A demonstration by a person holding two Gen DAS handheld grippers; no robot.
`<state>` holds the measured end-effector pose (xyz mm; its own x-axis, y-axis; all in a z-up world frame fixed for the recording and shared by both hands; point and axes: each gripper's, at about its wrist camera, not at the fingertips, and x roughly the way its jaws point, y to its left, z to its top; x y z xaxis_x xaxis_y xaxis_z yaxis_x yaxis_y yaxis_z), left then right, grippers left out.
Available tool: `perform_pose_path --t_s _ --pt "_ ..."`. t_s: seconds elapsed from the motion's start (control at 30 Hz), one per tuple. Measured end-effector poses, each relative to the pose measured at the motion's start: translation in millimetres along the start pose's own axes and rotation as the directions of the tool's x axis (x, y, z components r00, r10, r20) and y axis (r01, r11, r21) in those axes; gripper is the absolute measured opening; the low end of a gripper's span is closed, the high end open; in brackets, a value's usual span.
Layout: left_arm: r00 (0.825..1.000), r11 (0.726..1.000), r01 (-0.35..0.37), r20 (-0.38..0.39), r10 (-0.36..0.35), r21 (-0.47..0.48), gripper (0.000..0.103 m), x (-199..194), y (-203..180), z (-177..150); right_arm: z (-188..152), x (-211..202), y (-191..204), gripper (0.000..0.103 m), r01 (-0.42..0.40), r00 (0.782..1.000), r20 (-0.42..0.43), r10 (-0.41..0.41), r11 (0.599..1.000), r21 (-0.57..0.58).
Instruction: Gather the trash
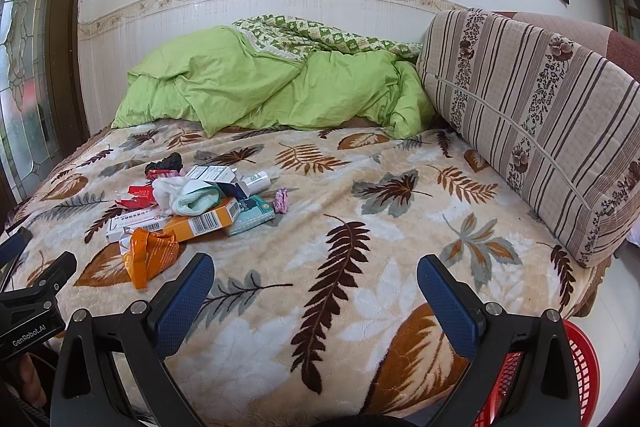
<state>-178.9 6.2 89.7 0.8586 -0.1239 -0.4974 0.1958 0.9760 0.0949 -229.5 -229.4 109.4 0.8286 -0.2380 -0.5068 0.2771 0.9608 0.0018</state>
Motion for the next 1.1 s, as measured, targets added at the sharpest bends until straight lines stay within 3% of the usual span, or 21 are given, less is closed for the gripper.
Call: perform_pose_path --t_s 0.4,0.67,0.8,1.0,1.07,1.1 --pt "1.0 1.0 0.014 -0.01 -0.014 0.001 0.103 2.7 -1.1 -0.6 -1.3 1.3 0.2 0.102 -0.011 1.0 -0.004 0.011 1.0 0.011" --pt "0.992 0.996 0.089 -0.091 -0.089 -0.011 0.103 22.0 -12.4 2.1 0.2 7.7 -0.7 0.102 -0.06 0.997 -0.036 0.061 0.998 0.035" --pt "0.967 0.985 0.163 -0.19 -0.171 -0.058 0.103 51.3 -18.1 5.2 5.7 26.9 -0.2 0.102 -0.12 0.987 -0.101 0.127 0.99 0.076" --pt "0.925 0.965 0.209 -0.289 -0.247 -0.156 0.097 97.3 -26.1 12.7 19.7 64.4 5.7 0.088 -0.209 0.961 -0.151 0.233 0.965 0.158" --pt "0.916 0.965 0.218 -0.311 -0.255 -0.149 0.085 112.5 -34.6 14.9 24.6 75.8 7.5 0.085 -0.224 0.955 -0.157 0.252 0.958 0.176" --pt "0.91 0.965 0.221 -0.325 -0.257 -0.144 0.073 119.6 -38.0 15.4 26.5 81.9 7.4 0.082 -0.232 0.951 -0.161 0.263 0.954 0.189"
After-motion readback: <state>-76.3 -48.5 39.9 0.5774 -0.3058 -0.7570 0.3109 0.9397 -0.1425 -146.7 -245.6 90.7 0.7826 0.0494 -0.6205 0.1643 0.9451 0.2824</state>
